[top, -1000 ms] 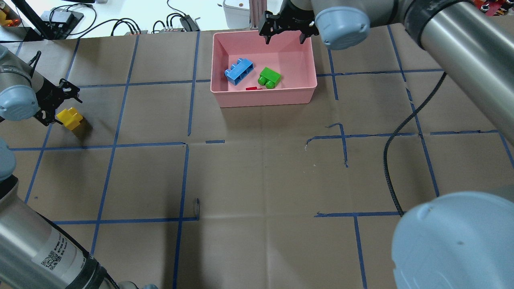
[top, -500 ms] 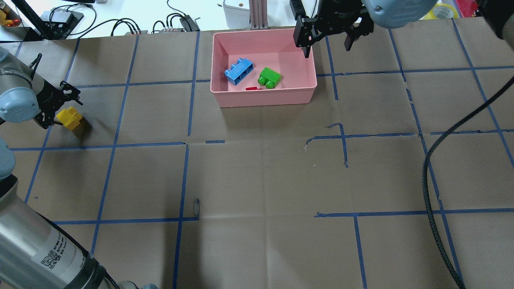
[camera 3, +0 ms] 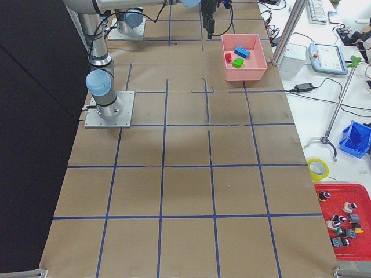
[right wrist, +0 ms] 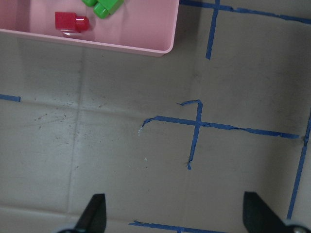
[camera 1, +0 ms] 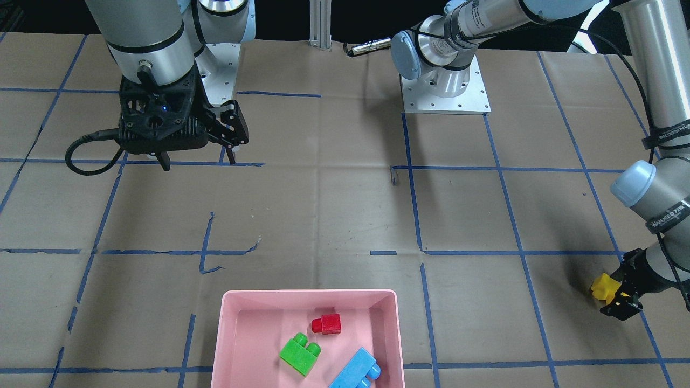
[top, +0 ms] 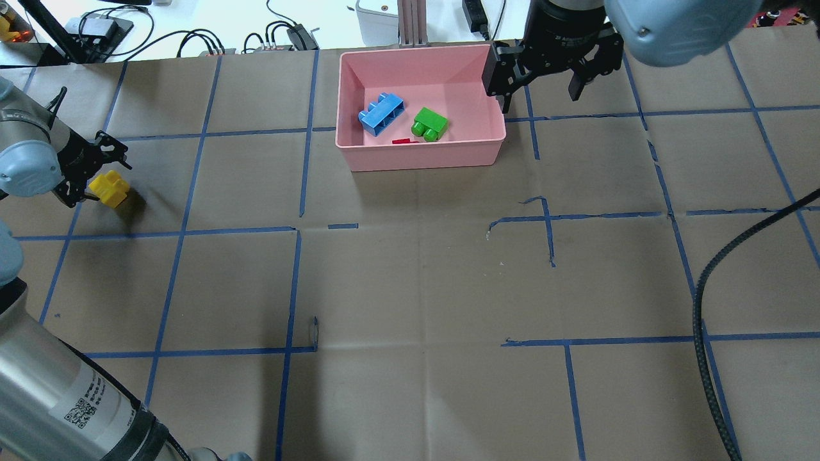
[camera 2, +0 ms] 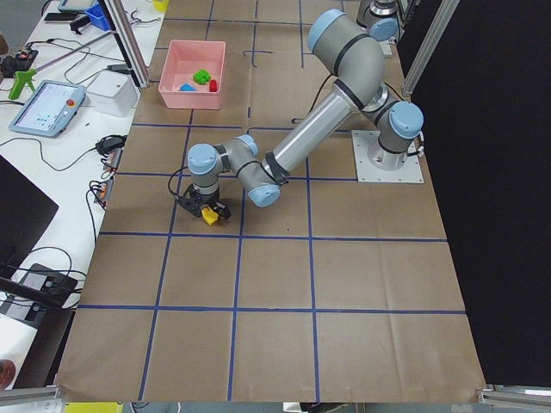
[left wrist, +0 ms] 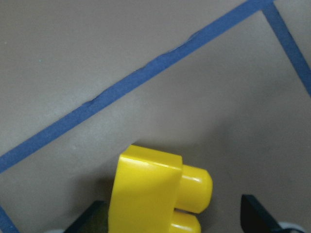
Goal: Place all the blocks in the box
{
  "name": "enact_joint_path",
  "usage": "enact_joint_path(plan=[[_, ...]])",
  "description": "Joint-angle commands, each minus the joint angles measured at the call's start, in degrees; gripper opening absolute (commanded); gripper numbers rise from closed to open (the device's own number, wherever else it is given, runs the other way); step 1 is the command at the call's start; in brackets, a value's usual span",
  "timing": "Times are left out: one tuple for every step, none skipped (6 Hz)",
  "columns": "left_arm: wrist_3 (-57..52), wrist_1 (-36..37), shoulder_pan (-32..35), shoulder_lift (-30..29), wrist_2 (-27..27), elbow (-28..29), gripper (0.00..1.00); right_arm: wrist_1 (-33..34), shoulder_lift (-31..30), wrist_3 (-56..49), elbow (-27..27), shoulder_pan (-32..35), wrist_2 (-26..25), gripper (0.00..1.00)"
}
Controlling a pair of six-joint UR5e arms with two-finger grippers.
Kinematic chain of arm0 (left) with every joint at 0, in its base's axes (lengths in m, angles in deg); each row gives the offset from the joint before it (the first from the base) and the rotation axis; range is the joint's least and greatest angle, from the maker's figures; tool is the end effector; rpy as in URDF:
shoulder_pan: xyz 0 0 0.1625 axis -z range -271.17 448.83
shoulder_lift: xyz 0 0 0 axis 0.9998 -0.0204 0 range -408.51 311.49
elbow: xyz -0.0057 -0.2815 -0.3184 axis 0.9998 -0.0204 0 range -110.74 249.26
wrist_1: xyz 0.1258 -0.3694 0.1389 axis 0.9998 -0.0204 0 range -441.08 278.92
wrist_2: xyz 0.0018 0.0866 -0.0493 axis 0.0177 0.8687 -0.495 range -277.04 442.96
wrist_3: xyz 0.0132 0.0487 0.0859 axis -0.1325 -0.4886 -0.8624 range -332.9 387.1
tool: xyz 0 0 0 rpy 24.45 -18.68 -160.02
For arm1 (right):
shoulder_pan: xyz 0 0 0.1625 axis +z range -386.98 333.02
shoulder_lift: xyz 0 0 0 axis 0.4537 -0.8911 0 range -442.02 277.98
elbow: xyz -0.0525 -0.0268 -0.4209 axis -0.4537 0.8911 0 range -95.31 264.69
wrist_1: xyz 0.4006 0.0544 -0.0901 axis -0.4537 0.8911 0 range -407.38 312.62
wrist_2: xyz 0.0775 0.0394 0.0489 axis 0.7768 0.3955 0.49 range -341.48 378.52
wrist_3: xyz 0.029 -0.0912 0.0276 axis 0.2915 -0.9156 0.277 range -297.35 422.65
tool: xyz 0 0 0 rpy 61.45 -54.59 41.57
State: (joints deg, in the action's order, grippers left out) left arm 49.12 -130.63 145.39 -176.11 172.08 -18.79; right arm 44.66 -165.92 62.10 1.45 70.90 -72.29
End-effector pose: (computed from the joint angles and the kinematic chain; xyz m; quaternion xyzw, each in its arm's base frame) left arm 0.2653 -0.6465 0.1799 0.4646 -0.8845 0.0424 0.0035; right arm 0.2050 -0.5184 0.4947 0.0733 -0.9970 0.0239 0.0056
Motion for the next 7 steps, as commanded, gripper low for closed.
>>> enact_joint_path(plan=[[-0.23, -0.02, -0.57, 0.15, 0.17, -0.19, 0.99, 0.33, -1.27, 0.1, -2.62, -0.32, 0.63, 1.0], [-0.32, -0.11, -0.65, 0.33, 0.26, -0.19, 0.99, -0.54, -1.45, 0.1, -2.63, -0.41, 0.55, 1.0], [-0.32, -0.72, -0.66, 0.85, 0.26, -0.19, 0.92, -0.64, -1.53, 0.1, -2.71, -0.5, 0.29, 1.0], [-1.27, -0.9, -0.74, 0.68, 0.26, -0.19, 0.79, -0.46, -3.1, 0.02, -4.54, -0.67, -0.15, 1.0], [-1.54, -1.42, -1.35, 0.59, 0.09, -0.28, 0.64, -0.29, -5.99, 0.01, -7.52, -2.33, -0.07, 1.0], [-1.55, -2.13, -1.71, 0.68, -0.17, -0.19, 0.46, -0.29, -7.76, -0.16, -9.55, -4.7, 0.02, 1.0], [-1.55, -3.44, -1.71, 0.94, -0.7, -0.19, 0.24, 0.5, -8.82, 0.01, -10.53, -4.81, -0.06, 1.0]])
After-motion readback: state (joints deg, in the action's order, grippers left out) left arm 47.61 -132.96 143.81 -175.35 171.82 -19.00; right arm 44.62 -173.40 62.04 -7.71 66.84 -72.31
